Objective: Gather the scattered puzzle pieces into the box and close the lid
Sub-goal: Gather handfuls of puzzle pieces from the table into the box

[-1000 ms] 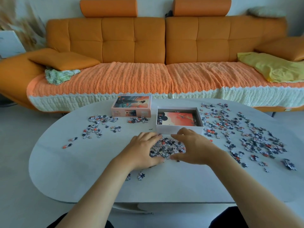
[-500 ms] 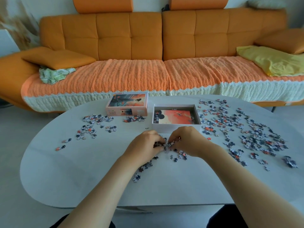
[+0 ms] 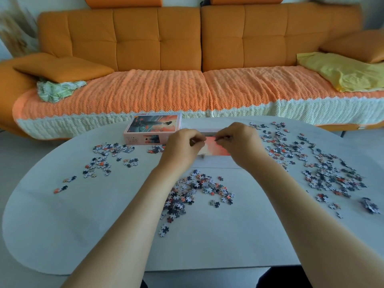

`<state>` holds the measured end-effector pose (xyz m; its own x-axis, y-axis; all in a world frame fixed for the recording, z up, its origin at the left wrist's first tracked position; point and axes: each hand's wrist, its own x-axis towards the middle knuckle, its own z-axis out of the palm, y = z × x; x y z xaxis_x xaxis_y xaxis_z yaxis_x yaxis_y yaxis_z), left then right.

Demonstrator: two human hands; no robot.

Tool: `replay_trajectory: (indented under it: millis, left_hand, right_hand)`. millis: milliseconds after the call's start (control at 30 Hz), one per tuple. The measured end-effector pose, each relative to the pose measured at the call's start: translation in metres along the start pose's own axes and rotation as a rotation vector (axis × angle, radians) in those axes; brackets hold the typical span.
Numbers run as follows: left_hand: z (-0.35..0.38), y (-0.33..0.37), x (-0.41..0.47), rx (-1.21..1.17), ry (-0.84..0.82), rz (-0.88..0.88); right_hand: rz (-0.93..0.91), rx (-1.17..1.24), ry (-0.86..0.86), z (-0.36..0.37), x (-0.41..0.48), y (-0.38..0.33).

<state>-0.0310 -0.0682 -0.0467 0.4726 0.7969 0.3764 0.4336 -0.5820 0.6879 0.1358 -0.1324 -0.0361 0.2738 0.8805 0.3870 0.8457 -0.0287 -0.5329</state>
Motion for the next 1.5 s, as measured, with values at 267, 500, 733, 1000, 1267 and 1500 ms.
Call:
replay_trajectory:
  millis: [267, 500, 733, 1000, 1267, 1500]
  left_hand:
    - [0.028, -0.012, 0.015, 0.252, -0.151, 0.158]
    - [0.022, -0.019, 0.005, 0.439, -0.212, 0.216]
    - [0.0, -0.02, -0.019, 0.329, -0.094, 0.234]
    - [-0.037, -0.025, -0.062, 0.298, -0.154, 0.083]
    - [-0.036, -0.035, -0.089, 0.392, -0.454, -0.082]
    - [-0.059, -0.026, -0.092, 0.316, -0.501, -0.134]
  right_hand:
    - [0.013, -0.131, -0.251, 0.019, 0.005, 0.019]
    - [-0.083, -0.128, -0.235, 0.022, -0.002, 0.017]
    - [-0.243, -0.071, 0.001, 0.015, -0.017, 0.008]
    - [-0.299, -0.069, -0.31, 0.021, -0.045, -0.026]
    - [-0.222, -0.183, -0.488, 0.041, -0.069, -0.034]
    - [-0.163, -0.114, -0.439, 0.011, -0.073, -0.024]
